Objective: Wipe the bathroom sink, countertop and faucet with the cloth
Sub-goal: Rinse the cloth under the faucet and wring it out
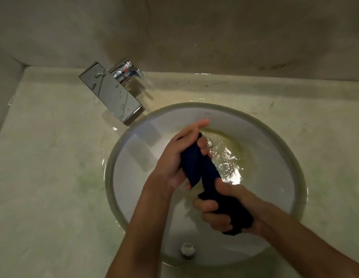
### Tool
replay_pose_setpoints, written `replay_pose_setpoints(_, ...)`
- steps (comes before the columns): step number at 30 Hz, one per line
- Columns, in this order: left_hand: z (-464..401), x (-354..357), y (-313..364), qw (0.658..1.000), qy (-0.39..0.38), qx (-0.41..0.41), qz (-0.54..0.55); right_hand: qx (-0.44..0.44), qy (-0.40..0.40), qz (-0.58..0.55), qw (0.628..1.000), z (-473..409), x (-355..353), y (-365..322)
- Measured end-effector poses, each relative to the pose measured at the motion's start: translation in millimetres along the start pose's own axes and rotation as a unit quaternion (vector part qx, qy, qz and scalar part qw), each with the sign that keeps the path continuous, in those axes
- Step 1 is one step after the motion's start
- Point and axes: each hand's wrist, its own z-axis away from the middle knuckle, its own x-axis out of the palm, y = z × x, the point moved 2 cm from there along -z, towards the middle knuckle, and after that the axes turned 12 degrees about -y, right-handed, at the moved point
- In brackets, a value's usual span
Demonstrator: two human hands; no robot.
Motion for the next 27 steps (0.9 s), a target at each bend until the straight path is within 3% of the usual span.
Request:
replay_pose_setpoints(2,-8.4,-12.0,-8.5,0.986,0.123,-0.032,-0.103,0.028,0.230,0.106,0.967,-3.7,-10.7,-6.1)
replay_pose_setpoints(4,-16.3,-27.3,-20.9,0.954,0.229,-0.042,-0.188,0.049,0.391,0.238,0.888,-13.4,-27.3,-9.9)
replay_pose_setpoints(8,-28.0,-58.0,-50.8,0.853,0.314,-0.107,-0.402,0.072,0.489,0.418,0.762,-34.0,-59.7,-2.2)
replay_pose_setpoints(11,-28.0,-65.2,-54.8,0.795,0.353,-0.126,-0.477,0.093,0.494,0.425,0.752,-38.7,-72.2,3.3)
replay_pose_setpoints(13,-26.3,-56.7,-41.8,0.817,0.330,-0.110,-0.460,0.074,0.482,0.401,0.776,-38.5,-64.5,-0.6)
replay_pose_setpoints(16,-8.1,-35.0,-5.8,0.936,0.220,-0.106,-0.254,0.043,0.421,0.260,0.868,-24.4,-34.3,-6.0)
replay_pose_setpoints(18,13.0,-24.3,17.1,0.982,0.091,-0.133,-0.094,0.040,0.334,0.144,0.931,-10.0,-12.5,-7.7)
replay_pose_setpoints(20,31.4,-20.5,31.8,0.994,-0.018,-0.105,-0.034,0.026,0.235,0.027,0.971,3.9,2.4,-7.4)
replay_pose_setpoints(22,40.8,-14.2,33.5,0.993,-0.069,-0.061,-0.071,0.004,0.106,-0.062,0.992,12.7,9.3,-4.0)
replay_pose_setpoints(24,42.0,-2.7,26.0,0.992,-0.076,-0.028,-0.099,-0.019,-0.032,-0.091,0.995,16.0,16.9,2.8)
replay_pose_setpoints(26,38.3,10.9,15.5,0.994,-0.108,0.001,-0.017,-0.025,-0.093,-0.074,0.993,13.4,25.4,10.5)
replay_pose_setpoints(27,36.2,20.0,10.8,0.985,-0.159,0.028,0.059,-0.022,-0.109,-0.059,0.992,13.0,28.8,13.6)
